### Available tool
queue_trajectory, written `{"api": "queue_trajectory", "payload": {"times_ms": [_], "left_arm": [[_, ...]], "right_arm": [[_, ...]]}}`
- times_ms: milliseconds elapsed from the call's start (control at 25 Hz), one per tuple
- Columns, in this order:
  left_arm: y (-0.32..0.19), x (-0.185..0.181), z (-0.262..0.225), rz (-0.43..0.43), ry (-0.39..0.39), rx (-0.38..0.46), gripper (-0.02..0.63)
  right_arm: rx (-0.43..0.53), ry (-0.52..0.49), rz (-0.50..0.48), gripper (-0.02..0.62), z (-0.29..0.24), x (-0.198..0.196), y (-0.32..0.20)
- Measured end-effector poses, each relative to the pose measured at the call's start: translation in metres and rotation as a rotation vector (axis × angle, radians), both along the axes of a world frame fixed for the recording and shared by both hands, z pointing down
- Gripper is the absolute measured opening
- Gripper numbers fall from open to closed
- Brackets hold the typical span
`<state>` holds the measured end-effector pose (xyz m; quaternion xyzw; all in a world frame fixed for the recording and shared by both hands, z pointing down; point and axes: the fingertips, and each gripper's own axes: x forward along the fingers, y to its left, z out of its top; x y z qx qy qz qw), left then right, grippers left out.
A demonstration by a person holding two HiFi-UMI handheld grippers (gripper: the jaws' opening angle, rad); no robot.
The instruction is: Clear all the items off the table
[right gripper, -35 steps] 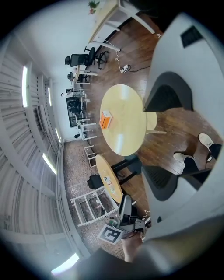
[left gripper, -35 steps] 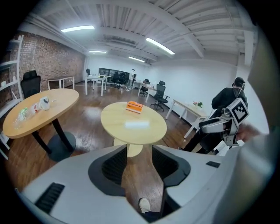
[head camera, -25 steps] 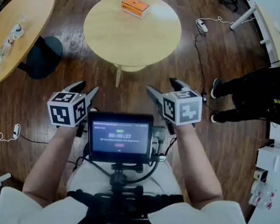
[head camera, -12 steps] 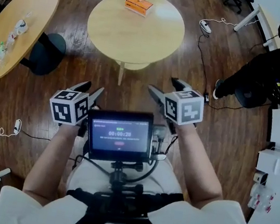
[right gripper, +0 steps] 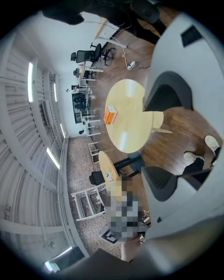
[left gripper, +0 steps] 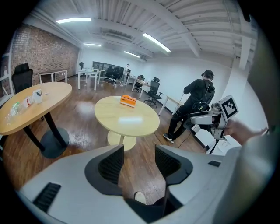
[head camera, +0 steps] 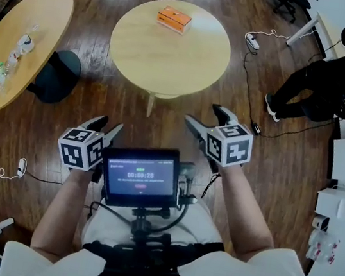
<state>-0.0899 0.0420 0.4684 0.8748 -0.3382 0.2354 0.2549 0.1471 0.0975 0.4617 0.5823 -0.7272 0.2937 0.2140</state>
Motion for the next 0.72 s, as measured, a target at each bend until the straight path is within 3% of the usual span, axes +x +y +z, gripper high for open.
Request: {"api": "queue_trajectory", "payload": {"times_ms": [80,280,440,720], "left_arm": [[-0.013,-0.011,0.002,-0.005,0.007,-0.01,0.23],[-0.06,-0.041,0.006,0.015,0.023,-0.015,0.23],[-0.108,-0.064,0.007,0.081,0.027,0.001,0.244],[-0.133,-0.009,-0.017,0.321,0.066,0.072,0.352]], "right_arm": [[0.01,0.001,-0.003,0.439,-0.003,-0.004,-0.014],[-0.005,0.006,0.034,0.44,-0.001,-0.027,-0.058],[-0.011,0.013,0.069,0.44,0.001,-0.059,-0.092],[-0.033,-0.012,0.127,0.44,0.002,-0.065,-0.081]]}}
